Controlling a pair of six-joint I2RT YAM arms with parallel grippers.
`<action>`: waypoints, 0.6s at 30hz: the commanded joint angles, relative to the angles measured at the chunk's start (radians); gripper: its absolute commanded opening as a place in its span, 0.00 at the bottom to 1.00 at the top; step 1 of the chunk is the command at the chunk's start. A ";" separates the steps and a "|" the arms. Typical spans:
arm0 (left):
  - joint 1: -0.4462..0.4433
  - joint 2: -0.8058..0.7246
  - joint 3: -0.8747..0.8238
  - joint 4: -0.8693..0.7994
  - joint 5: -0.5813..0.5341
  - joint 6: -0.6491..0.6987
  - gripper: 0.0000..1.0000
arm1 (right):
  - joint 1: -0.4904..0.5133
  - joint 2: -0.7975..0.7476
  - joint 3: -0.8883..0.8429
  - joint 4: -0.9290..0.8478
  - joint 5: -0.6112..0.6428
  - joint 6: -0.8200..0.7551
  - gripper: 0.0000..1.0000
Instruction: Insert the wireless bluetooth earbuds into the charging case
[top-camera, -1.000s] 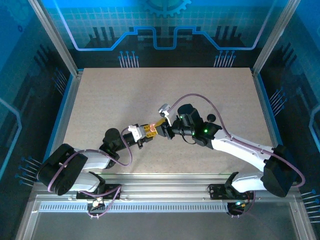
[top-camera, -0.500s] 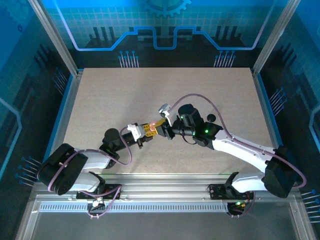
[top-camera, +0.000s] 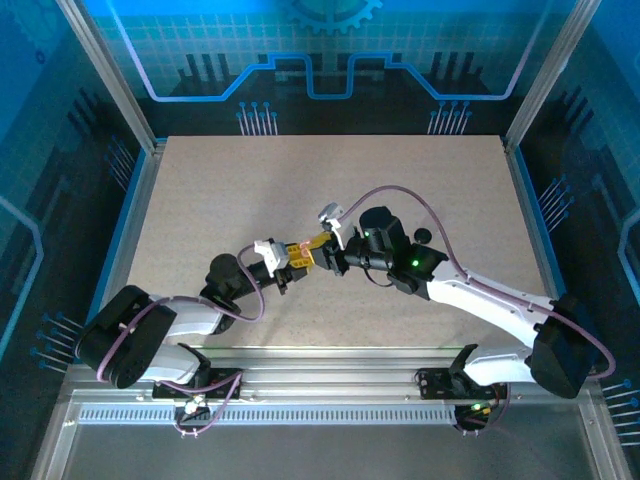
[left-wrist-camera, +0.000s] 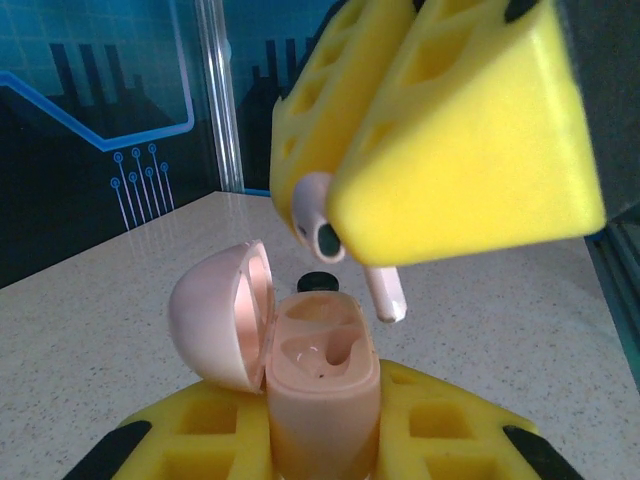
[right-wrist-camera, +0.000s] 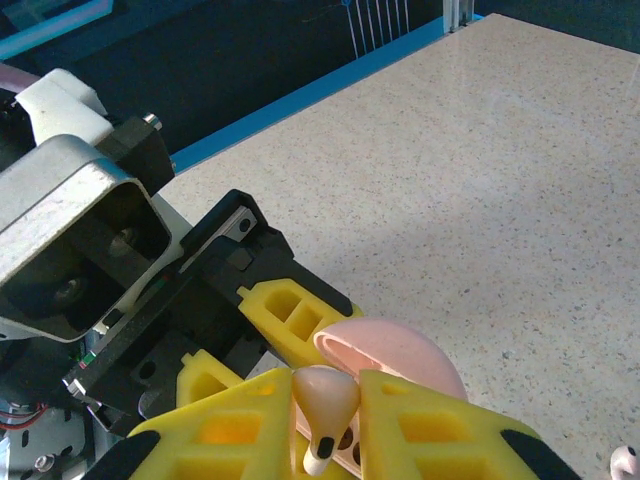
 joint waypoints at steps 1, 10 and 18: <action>-0.007 0.020 0.026 0.057 0.024 -0.068 0.13 | 0.017 0.017 0.040 0.034 0.010 -0.013 0.21; -0.007 0.025 0.025 0.068 0.028 -0.078 0.13 | 0.017 0.021 0.038 0.046 0.047 -0.021 0.21; -0.007 0.022 0.029 0.072 0.029 -0.084 0.13 | 0.015 0.034 0.036 0.052 0.069 -0.016 0.21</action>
